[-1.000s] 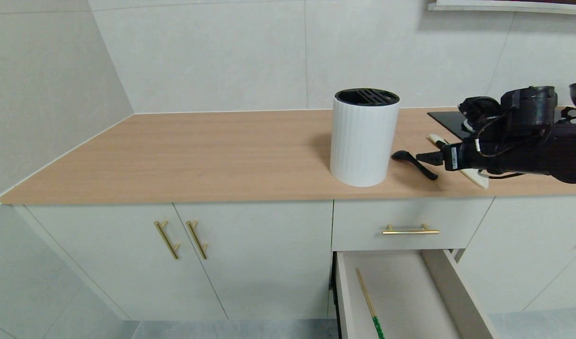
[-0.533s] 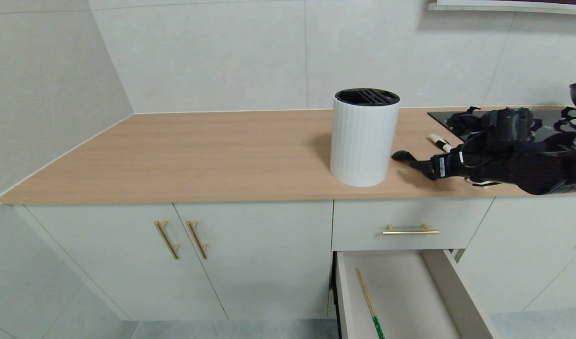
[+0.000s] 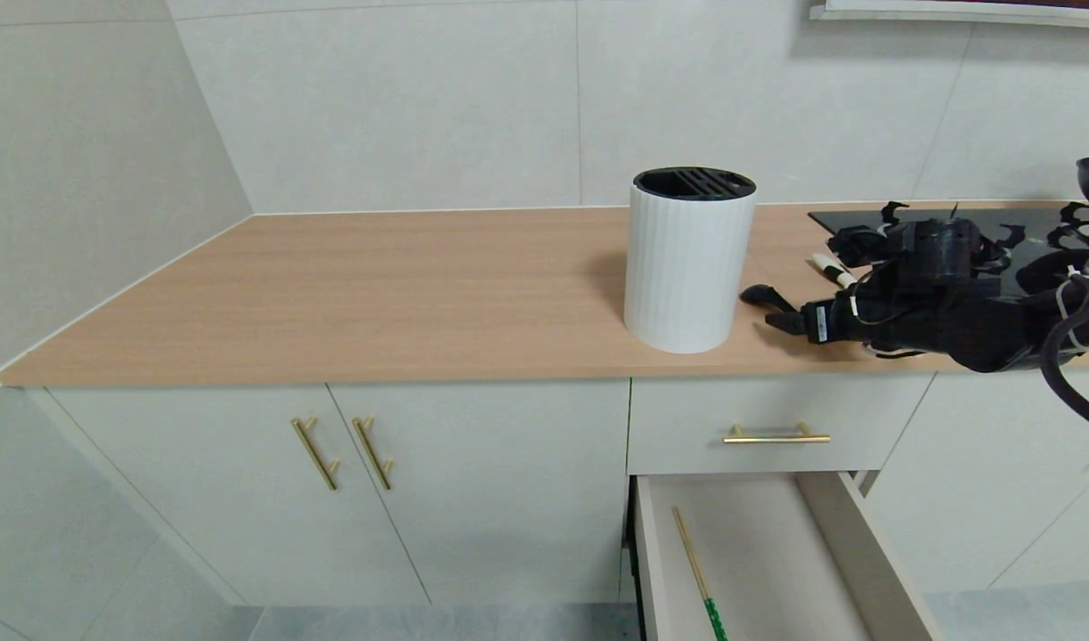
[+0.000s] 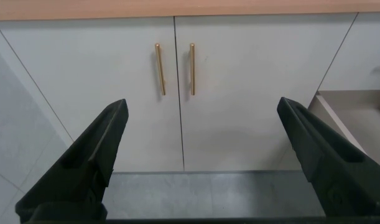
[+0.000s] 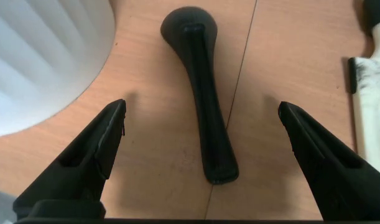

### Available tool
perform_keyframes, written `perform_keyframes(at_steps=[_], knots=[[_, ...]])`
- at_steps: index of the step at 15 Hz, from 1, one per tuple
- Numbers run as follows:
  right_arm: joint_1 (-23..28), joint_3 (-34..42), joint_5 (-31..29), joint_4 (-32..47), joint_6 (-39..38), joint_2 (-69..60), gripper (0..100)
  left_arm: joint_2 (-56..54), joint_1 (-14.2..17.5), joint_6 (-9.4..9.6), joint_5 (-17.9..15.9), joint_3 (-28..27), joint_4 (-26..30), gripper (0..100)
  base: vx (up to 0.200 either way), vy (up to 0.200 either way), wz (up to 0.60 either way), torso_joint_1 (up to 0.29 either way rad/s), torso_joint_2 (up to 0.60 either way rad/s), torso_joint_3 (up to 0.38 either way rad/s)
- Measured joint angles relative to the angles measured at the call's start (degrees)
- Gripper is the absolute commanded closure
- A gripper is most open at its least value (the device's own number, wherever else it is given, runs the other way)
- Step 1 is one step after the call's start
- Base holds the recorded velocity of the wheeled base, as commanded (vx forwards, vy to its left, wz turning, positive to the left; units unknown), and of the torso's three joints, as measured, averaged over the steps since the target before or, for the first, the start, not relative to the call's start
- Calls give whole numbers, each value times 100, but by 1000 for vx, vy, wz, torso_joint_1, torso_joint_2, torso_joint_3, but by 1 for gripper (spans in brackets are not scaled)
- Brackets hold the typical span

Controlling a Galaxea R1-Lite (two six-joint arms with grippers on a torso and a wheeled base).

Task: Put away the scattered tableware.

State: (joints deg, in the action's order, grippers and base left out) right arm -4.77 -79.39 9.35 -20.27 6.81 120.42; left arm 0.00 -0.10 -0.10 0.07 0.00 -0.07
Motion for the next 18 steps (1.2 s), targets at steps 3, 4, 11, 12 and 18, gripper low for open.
perform_keyframes(at_steps=[3, 4, 11, 12, 18], knots=[[0, -79, -13, 0, -6, 107, 0, 0, 0, 2, 0, -2, 0, 0, 0, 0, 0, 0, 0, 0], [2, -96, -24, 7, -4, 138, 0, 0, 0, 2, 0, -2, 2, 0, 0, 0, 0, 0, 0, 0], [4, -193, -33, 33, -33, 265, 100, 0, 0, 2, 0, 0, 0, 0, 0, 0, 0, 0, 0, 0], [4, -208, -33, 43, -33, 276, 100, 0, 0, 2, -2, 0, 0, 0, 0, 0, 0, 0, 0, 0], [4, -221, -35, 35, -35, 306, 100, 0, 0, 2, 0, 0, 0, 0, 0, 0, 0, 0, 0, 0]])
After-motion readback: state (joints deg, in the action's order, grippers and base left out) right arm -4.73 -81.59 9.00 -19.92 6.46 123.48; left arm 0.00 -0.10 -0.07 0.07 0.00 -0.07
